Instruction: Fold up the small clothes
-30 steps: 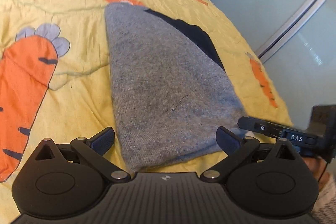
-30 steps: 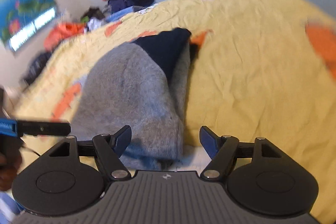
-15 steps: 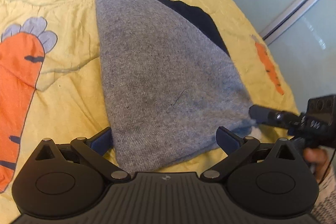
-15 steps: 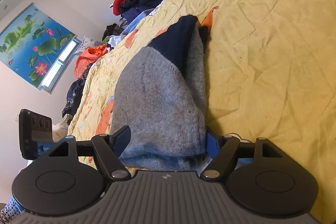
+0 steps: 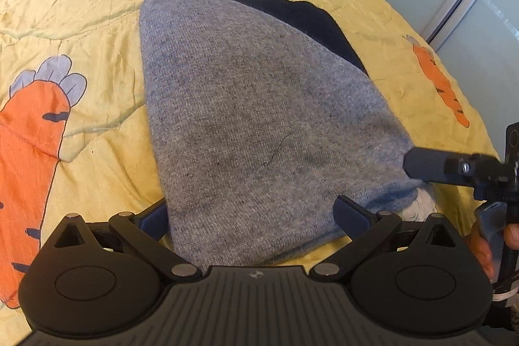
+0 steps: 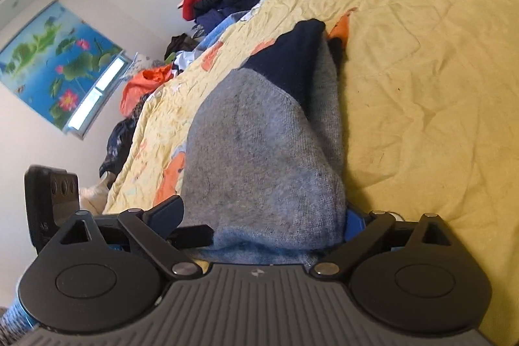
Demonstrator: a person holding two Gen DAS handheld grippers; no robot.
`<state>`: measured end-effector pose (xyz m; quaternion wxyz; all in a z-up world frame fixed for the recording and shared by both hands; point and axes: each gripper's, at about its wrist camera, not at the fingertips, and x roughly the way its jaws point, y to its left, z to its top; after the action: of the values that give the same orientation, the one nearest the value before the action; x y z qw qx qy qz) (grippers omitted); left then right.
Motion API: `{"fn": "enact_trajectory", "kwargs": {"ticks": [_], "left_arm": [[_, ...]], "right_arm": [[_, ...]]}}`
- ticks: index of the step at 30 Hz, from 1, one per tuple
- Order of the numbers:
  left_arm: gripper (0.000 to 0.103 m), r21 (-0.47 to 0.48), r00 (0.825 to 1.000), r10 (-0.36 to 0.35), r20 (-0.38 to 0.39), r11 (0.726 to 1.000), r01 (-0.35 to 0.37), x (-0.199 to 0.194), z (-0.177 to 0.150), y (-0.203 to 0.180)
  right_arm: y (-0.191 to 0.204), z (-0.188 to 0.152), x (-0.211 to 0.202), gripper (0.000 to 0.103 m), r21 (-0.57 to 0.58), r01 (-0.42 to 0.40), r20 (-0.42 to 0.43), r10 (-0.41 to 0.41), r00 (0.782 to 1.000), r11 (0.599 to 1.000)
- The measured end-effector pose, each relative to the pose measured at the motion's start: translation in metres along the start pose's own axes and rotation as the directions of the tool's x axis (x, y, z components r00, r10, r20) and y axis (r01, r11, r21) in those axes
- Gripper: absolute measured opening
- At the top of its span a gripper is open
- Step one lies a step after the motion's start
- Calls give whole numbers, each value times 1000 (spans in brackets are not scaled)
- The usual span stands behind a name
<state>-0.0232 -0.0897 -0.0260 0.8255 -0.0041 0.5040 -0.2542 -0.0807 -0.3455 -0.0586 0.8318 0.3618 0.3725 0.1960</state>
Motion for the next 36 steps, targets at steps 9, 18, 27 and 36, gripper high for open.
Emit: {"fn": "enact_trajectory", "kwargs": {"ticks": [9,18,27,36], "left_arm": [[100,33,999,27,28,999,-28,4,-2,-7],[33,-31,999,-32,32,999,33,-6,5,18],[19,-103,988,-150,32,983,153,-9,5,44],[44,-163,987,-157,17,974,158,-7,8,52]], "right_arm": [[-14,-11,0,27,54,53,3,-53,999,997],[-14,-11,1,26,48,44,-2,-44,999,998],[-14,-9,1,26,53,40,-9,-40,999,998],[-17,-7,1,28,61,35,-14,-34,999,998]]}}
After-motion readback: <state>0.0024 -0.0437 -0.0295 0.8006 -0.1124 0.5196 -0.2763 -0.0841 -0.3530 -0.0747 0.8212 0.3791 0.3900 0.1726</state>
